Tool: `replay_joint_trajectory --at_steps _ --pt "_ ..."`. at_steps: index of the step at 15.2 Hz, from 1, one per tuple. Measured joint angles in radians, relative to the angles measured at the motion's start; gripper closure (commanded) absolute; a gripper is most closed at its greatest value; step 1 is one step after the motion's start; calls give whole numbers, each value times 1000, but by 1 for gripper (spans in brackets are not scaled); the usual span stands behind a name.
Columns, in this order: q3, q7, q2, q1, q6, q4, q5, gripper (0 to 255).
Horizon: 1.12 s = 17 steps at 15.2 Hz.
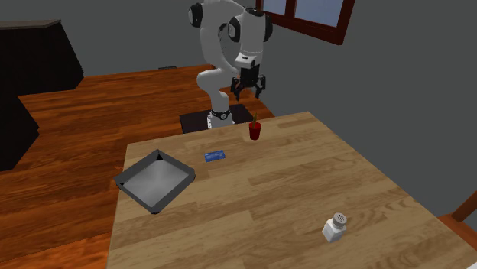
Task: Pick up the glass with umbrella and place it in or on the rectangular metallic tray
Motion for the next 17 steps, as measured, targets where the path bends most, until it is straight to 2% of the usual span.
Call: replay_joint_trajectory --at_steps 3,6,13,17 --pt "4 4 61 5 125 -45 12 0" --pt "14 14 146 11 230 -47 24 0" --pt "17 14 185 11 338 -111 26 0" --pt "18 15 196 11 358 -119 26 0"
